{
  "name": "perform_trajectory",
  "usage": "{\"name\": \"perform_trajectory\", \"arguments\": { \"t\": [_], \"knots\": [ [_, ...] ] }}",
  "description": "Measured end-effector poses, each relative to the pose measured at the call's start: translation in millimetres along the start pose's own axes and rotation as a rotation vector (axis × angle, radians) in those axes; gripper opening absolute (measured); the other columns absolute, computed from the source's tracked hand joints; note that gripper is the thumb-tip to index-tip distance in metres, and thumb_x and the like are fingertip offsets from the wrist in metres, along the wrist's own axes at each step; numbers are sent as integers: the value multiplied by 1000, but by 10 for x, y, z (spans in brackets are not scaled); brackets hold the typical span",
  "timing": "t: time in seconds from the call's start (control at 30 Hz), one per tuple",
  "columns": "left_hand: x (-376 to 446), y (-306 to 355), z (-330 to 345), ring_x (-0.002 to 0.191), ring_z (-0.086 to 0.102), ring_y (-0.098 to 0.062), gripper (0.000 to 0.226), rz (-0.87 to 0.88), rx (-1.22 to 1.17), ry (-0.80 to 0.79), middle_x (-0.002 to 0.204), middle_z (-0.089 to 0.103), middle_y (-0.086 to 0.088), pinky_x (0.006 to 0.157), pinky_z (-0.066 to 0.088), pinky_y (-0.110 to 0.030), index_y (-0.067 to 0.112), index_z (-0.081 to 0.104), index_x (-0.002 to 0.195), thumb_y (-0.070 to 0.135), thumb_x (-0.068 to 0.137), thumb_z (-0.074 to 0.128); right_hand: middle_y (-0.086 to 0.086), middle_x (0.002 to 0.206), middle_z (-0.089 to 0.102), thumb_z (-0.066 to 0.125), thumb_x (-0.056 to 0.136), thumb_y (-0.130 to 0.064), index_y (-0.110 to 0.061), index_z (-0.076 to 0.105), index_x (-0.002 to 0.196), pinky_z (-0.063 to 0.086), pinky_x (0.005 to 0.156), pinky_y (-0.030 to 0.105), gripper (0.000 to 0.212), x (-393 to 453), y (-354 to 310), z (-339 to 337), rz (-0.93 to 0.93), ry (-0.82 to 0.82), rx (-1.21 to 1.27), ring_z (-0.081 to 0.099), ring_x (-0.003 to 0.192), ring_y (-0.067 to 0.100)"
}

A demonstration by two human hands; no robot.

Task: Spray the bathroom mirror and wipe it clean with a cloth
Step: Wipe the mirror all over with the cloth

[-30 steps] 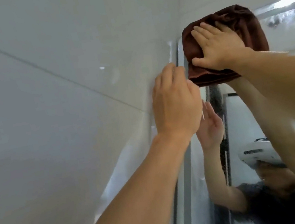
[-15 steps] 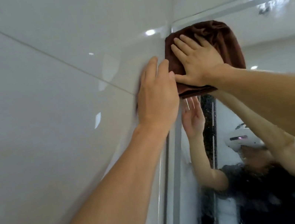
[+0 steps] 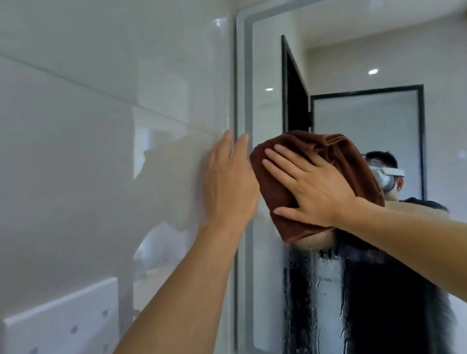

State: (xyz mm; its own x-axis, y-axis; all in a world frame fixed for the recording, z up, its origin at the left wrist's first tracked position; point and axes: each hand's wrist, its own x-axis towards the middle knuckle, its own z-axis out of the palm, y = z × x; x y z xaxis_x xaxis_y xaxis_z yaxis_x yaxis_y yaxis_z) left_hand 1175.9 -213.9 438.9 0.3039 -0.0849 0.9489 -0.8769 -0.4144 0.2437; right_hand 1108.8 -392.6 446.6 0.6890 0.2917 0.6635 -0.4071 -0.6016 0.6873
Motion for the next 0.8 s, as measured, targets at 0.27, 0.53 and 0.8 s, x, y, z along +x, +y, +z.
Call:
{"name": "perform_trajectory", "arguments": {
  "t": [0.27,0.53,0.8],
  "knots": [
    [245,-33,-267,147,28,-29,58,30,-2,45,162,27,-10,119,26,-36,15,40,151,-4,96,35,9,164,19,30,85,-73,-10,22,156,12,122,52,95,1004,524,-271,352,106,9,10,153,24],
    [117,-174,-51,148,28,-28,50,47,47,23,162,28,-13,120,28,-38,14,39,151,7,101,33,11,166,11,40,91,-67,-7,15,157,15,120,48,93,582,-685,189,264,113,147,3,154,25],
    [-452,-400,269,149,27,-30,53,56,86,-96,161,29,-13,121,28,-40,14,36,152,2,101,41,9,167,3,45,91,-62,-8,11,158,18,114,40,93,-542,-1293,518,56,-34,158,1,154,22]
  ]
}}
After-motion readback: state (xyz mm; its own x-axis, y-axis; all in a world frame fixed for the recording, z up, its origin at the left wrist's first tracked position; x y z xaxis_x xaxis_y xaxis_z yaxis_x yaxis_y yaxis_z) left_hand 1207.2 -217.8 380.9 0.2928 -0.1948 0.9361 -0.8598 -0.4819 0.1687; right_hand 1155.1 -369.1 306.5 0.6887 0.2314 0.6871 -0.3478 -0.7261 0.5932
